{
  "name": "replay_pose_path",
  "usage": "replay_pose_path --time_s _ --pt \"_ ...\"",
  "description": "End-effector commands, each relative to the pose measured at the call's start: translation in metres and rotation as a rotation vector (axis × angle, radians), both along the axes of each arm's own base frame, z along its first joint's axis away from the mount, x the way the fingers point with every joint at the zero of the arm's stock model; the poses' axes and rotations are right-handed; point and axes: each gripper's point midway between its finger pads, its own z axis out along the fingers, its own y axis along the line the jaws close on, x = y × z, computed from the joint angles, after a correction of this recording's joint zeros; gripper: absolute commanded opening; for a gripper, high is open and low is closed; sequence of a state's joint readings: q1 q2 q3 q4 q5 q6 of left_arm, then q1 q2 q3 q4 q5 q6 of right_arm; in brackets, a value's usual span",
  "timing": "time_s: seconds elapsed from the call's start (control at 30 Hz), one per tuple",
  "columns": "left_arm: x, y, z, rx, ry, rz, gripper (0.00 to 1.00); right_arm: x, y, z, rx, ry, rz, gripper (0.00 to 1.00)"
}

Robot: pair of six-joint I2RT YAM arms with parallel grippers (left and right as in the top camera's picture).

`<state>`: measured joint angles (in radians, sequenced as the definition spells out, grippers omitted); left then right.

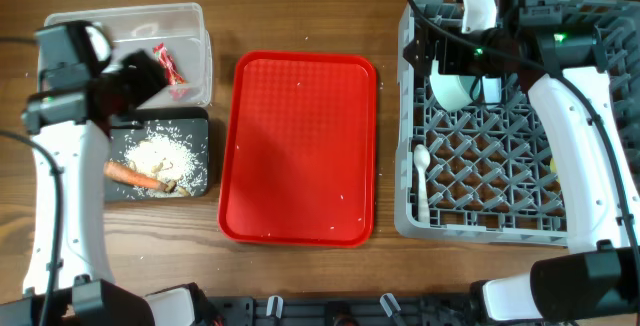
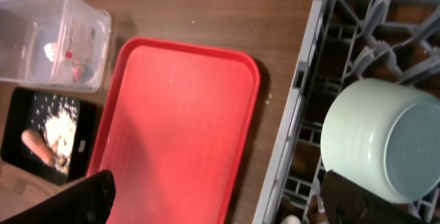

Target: Sort waste into correct bins and load items into the dishwasher rack

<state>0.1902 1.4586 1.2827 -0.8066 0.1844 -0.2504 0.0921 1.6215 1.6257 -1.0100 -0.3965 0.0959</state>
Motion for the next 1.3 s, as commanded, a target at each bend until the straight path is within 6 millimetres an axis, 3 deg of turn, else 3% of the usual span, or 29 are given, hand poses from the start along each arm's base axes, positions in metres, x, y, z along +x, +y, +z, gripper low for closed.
replay_pose_path --time_s 0.0,0.1,0.2,0.33,0.43,0.57,0.63,0.73,0.83,1.03,1.13,1.27 --pt "-0.029 -0.049 -0.022 0.073 0.146 -0.243 0.80 -0.008 -0.013 -0.033 -0.088 0.120 -0.029 0.98" --pt "-0.070 -0.058 -0.038 0.040 0.329 -0.258 0.84 -0.032 -0.036 -0.051 -0.212 0.241 -0.079 0.97" --pt "-0.097 -0.054 -0.043 0.011 0.446 -0.215 0.84 -0.052 -0.047 -0.058 -0.273 0.326 -0.090 0.96" --pt "-0.124 -0.049 -0.044 0.001 0.554 -0.188 0.86 -0.072 -0.049 -0.060 -0.286 0.404 -0.083 0.93" --pt "-0.130 -0.049 -0.039 0.002 0.549 -0.188 0.86 -0.079 -0.049 -0.052 -0.280 0.394 -0.084 0.93" --pt "-0.129 -0.049 -0.018 0.020 0.434 -0.186 0.85 -0.084 -0.049 -0.037 -0.264 0.298 -0.100 0.93" --pt "-0.128 -0.049 0.002 0.038 0.310 -0.182 0.86 -0.092 -0.050 -0.028 -0.243 0.206 -0.123 0.94" --pt "-0.135 -0.050 0.030 0.068 0.110 -0.174 0.91 -0.107 -0.052 -0.020 -0.210 0.070 -0.158 0.94" --pt "-0.148 -0.050 0.044 0.090 -0.045 -0.168 1.00 -0.121 -0.055 -0.005 -0.190 -0.097 -0.178 0.97" --pt "-0.183 -0.053 0.050 0.114 -0.239 -0.161 1.00 -0.155 -0.071 0.031 -0.203 -0.324 -0.253 1.00" --pt "-0.188 -0.053 0.058 0.121 -0.287 -0.159 1.00 -0.161 -0.071 0.037 -0.195 -0.347 -0.253 1.00" --pt "-0.195 -0.054 0.053 0.117 -0.257 -0.161 1.00 -0.159 -0.071 0.034 -0.197 -0.336 -0.252 1.00"
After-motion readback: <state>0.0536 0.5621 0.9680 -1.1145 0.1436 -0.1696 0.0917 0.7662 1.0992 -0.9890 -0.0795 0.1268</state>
